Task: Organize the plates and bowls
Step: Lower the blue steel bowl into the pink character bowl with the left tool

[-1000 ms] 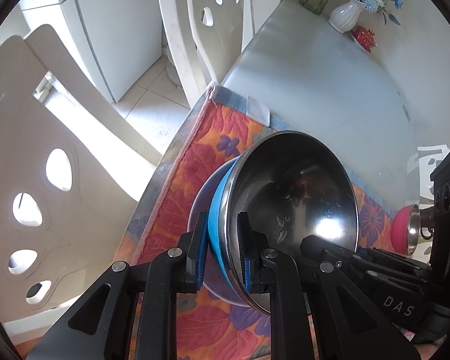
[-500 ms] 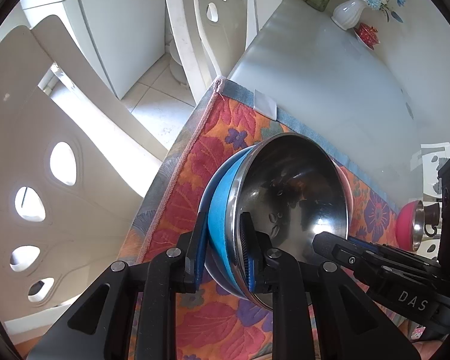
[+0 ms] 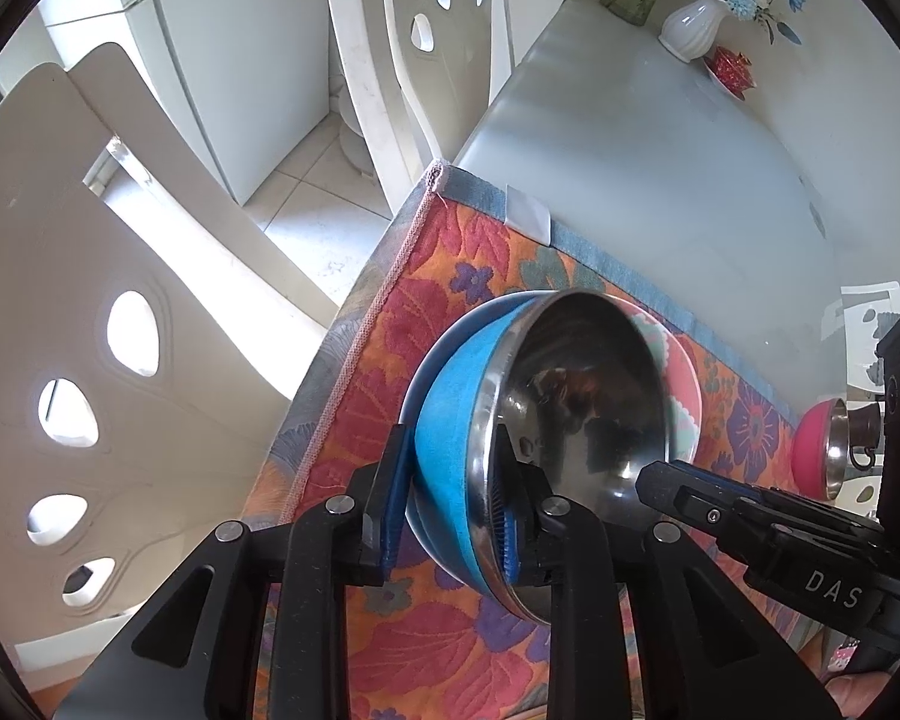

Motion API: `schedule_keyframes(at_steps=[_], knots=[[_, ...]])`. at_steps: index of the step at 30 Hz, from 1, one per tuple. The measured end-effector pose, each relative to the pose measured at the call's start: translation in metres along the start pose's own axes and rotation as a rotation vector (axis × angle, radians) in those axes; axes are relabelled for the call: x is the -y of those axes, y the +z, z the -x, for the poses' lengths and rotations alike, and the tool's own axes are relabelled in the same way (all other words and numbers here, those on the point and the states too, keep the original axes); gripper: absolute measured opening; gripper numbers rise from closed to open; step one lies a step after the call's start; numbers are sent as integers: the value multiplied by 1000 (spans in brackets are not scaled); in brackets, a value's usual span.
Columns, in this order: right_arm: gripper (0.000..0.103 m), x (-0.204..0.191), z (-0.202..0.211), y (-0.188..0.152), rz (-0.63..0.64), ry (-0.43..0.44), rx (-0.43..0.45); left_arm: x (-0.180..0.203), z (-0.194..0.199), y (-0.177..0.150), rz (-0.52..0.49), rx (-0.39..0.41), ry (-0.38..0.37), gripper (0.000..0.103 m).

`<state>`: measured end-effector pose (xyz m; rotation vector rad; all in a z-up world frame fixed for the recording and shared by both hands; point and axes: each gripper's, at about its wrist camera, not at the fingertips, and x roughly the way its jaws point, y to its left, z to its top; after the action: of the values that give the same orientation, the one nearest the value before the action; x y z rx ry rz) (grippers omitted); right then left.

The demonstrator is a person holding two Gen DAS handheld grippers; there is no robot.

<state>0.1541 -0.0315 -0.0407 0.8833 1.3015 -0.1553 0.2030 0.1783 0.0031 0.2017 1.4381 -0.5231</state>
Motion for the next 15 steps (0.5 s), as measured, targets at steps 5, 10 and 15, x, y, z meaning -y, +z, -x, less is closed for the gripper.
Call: schedule_keyframes(at_steps=[5,10,15], knots=[[24,-2,4,-1,5,14,5,2,-3,0,-13,-6,-3,25],[24,-6,6,-2,16,9,9,3,3,2,-17,13,-13,24],[24,-5,7,-3,6,19,8,1,4,5,-18,11,-3,24]])
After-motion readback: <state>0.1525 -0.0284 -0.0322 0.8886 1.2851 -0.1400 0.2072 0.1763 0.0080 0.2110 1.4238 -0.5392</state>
